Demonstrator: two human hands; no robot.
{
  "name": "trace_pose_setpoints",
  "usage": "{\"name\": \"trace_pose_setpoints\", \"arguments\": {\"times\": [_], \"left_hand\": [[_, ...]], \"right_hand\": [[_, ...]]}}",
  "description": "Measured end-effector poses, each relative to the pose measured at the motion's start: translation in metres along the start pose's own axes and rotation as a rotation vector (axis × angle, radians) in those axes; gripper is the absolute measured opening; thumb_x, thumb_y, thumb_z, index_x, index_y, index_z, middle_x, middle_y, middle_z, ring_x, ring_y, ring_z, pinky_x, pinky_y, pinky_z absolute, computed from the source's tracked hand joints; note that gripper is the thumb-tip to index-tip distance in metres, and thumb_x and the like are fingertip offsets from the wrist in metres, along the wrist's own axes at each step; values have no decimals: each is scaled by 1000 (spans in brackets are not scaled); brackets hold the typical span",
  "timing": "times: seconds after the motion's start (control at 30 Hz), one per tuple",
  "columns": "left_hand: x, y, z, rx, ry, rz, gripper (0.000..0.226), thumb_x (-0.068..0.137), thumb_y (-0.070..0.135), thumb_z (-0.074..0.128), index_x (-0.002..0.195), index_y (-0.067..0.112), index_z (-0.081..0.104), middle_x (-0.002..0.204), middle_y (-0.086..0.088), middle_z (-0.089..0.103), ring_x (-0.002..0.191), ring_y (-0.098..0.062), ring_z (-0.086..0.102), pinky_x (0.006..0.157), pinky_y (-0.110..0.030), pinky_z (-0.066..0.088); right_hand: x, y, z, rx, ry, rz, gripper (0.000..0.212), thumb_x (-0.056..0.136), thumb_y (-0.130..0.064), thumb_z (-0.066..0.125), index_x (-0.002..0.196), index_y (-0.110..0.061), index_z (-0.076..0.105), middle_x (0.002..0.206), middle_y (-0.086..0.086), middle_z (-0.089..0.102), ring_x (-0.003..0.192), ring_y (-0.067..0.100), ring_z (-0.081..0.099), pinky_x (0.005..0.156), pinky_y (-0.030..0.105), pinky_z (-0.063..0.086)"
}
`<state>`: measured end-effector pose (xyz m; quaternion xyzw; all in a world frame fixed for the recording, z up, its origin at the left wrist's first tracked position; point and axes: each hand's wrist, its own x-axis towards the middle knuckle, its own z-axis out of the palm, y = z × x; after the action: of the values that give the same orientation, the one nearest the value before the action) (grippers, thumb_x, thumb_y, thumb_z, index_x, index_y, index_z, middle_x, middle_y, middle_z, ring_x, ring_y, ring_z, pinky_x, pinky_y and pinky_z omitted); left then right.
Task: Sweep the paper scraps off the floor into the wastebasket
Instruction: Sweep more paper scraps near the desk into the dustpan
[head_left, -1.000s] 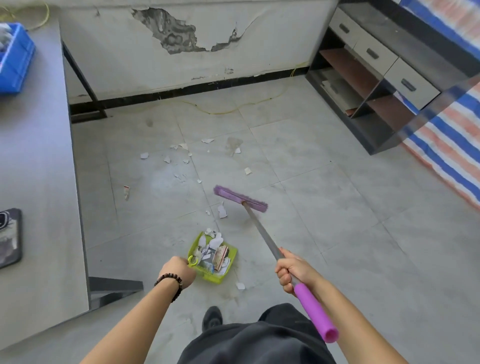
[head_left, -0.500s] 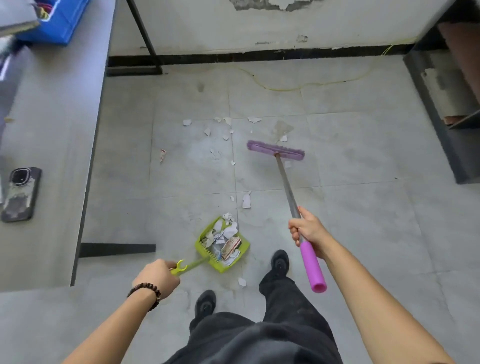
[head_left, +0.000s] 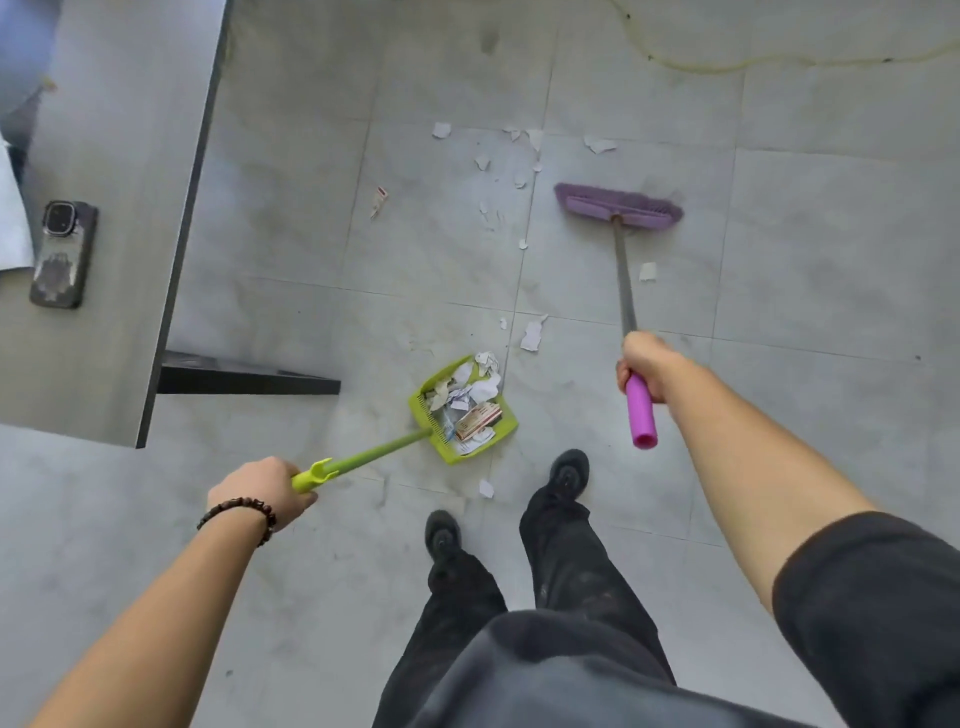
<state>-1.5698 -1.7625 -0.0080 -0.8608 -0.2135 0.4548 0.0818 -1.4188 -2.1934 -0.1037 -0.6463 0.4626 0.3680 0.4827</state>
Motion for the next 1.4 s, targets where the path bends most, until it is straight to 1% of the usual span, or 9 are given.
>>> {"name": "trace_pose_setpoints", "arguments": {"times": [0.17,0.37,0.5,0.63,0.7,0.9,1.03,1.23,1.4], "left_hand": [[-1,-4,3,-10,19,20,27,81,52,61,85,26,66,73,4,65,67,-16,65,64,-24,49],[0,-10,4,-47,64,107,24,71,41,65,85,22,68,75,1,66,70,-19,65,61,-24,47],[1,-18,11,-55,142,233,18,75,32,62,85,19,68,75,-1,65,69,-21,63,60,-25,46],[4,-46,33,-95,113,320,17,74,25,59,83,13,66,77,-4,65,73,-25,64,64,-26,49],[0,-65,53,-166,53,354,19,78,21,55,86,9,67,72,-6,63,63,-24,60,56,-23,46],[-17,-140,118,-493,-85,336,22,84,13,47,92,7,66,59,-6,44,49,-21,37,48,-19,31],[-36,-186,156,-535,-38,348,22,84,14,50,93,16,70,61,-4,50,53,-24,43,48,-18,32],[-69,-233,220,-523,26,276,12,82,14,56,73,21,60,64,0,59,62,-24,55,47,-22,34],[-99,-246,272,-617,9,228,18,81,10,55,87,21,68,63,-2,58,56,-23,51,48,-21,36]], "right_hand": [[-52,104,29,-77,-67,82,38,81,-7,23,108,-16,47,62,9,43,39,16,35,41,23,36],[-142,189,77,58,-184,232,19,95,-17,33,90,-7,48,50,2,37,37,12,30,38,19,30],[-194,243,119,161,-235,281,19,100,-21,39,94,-9,51,49,-2,36,35,7,30,34,16,29],[-239,304,149,147,-172,246,18,101,-24,42,100,-9,52,52,-2,35,35,5,29,32,15,29],[-259,327,158,137,-128,241,20,101,-27,45,94,-10,52,49,-3,35,33,4,29,30,14,28],[-303,349,179,246,-93,150,32,102,-29,47,76,-9,46,41,-4,33,28,3,27,28,11,25],[-300,334,185,295,-93,143,35,103,-30,43,73,-12,40,39,-5,30,24,4,25,26,11,23],[-267,309,200,165,-85,76,25,102,-22,36,79,-12,39,37,-2,34,23,6,28,27,11,27],[-269,383,201,18,-94,99,17,100,-18,35,87,-12,44,44,1,39,26,8,31,30,13,30]]}}
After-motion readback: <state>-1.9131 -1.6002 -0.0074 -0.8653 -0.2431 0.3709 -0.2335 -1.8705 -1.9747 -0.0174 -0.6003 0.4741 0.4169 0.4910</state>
